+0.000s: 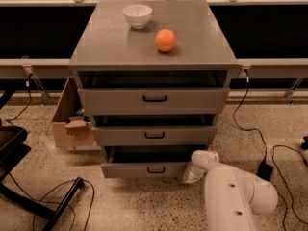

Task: Close bottom drawer

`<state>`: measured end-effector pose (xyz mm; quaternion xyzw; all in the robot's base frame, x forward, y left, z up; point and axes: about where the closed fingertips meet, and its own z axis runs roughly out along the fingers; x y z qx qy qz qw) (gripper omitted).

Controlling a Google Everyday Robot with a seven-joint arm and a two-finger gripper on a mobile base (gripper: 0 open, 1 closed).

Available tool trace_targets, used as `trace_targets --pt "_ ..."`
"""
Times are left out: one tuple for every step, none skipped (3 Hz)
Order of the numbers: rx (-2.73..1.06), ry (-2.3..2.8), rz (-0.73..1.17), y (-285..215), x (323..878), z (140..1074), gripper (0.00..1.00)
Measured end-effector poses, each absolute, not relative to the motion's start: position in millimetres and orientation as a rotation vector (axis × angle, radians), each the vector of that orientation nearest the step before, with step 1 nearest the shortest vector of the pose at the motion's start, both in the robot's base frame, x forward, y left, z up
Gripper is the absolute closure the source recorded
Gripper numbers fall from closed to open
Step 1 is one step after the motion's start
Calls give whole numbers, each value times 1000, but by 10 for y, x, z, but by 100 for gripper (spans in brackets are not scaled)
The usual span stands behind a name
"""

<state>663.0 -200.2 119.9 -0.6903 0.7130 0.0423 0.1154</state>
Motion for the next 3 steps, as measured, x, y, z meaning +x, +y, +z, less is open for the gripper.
trace_targets --pt "-2053 2050 177 -1975 6729 1082 100" --pt "-2081 2032 219 -1962 6696 967 100" --pt "-2026 2027 160 -2082 6990 1100 100"
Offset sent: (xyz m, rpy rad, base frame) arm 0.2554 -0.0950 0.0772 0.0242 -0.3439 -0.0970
